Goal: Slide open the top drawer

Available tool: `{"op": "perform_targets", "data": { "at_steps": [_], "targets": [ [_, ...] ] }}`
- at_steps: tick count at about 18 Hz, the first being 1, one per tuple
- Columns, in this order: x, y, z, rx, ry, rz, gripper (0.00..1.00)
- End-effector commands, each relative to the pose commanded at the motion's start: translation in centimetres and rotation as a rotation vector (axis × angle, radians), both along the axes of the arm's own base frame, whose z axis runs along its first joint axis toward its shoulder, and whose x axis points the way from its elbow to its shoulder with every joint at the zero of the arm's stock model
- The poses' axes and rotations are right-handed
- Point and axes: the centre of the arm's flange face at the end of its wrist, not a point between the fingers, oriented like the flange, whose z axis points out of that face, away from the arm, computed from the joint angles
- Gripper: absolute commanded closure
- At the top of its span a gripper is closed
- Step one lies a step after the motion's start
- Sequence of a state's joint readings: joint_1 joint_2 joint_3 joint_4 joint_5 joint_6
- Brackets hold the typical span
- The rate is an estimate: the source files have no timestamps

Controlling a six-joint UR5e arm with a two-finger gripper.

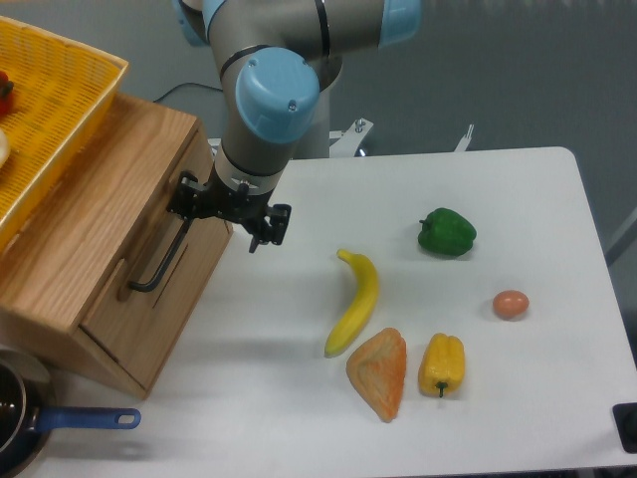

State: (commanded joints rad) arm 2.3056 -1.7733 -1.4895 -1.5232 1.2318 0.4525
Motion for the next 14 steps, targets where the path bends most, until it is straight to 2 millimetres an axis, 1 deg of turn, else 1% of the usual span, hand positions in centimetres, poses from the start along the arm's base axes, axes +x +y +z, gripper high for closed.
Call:
{"op": "perform_targets", "data": {
  "at_steps": [7, 14],
  "targets": [
    [0.79, 0.40, 0.07, 0.000, 0.002, -0.014, 0.00],
    [0.82, 0.54, -0.83, -0.015, -0.003, -0.019, 0.00]
  ]
}}
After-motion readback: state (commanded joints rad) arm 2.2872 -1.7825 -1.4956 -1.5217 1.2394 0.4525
